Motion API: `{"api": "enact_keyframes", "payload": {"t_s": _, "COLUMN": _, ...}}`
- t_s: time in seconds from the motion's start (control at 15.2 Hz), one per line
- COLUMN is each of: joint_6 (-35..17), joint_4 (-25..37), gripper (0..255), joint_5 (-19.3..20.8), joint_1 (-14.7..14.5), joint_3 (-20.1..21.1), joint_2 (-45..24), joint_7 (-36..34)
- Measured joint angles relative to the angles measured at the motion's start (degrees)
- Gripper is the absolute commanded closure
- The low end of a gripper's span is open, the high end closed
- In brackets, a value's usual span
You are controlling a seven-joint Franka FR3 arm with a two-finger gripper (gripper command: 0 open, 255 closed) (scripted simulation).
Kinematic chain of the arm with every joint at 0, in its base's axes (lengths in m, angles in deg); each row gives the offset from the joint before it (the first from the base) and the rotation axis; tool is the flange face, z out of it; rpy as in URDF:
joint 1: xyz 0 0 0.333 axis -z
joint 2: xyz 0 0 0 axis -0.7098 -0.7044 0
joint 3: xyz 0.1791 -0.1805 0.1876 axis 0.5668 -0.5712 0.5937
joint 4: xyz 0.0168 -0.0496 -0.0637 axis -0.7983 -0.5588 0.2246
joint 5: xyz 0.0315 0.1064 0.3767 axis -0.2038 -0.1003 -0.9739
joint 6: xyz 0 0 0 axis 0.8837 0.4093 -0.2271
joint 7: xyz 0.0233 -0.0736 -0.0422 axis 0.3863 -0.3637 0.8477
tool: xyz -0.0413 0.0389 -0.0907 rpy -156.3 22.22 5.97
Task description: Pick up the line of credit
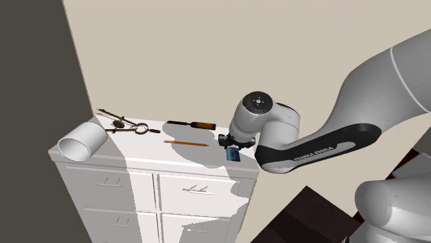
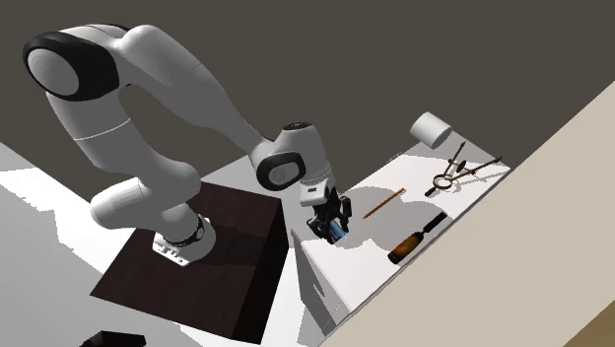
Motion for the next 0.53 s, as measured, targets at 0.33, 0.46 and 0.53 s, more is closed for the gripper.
{"api": "enact_keyframes", "payload": {"t_s": 0.33, "joint_6": 2.3, "joint_4": 0.7, "gripper": 255, "joint_5": -2.6, "joint_1": -4.2, "joint_3": -4.1, "joint_2": 1.1, "joint_7": 3.0}}
{"api": "enact_keyframes", "payload": {"t_s": 0.46, "joint_6": 3.6, "joint_4": 0.9, "gripper": 255, "joint_5": -4.2, "joint_1": -6.5, "joint_3": -6.4, "joint_2": 2.0, "joint_7": 4.7}}
{"api": "enact_keyframes", "payload": {"t_s": 0.53, "joint_6": 4.2, "joint_4": 1.0, "gripper": 255, "joint_5": -4.8, "joint_1": -7.4, "joint_3": -7.4, "joint_2": 2.3, "joint_7": 5.5}}
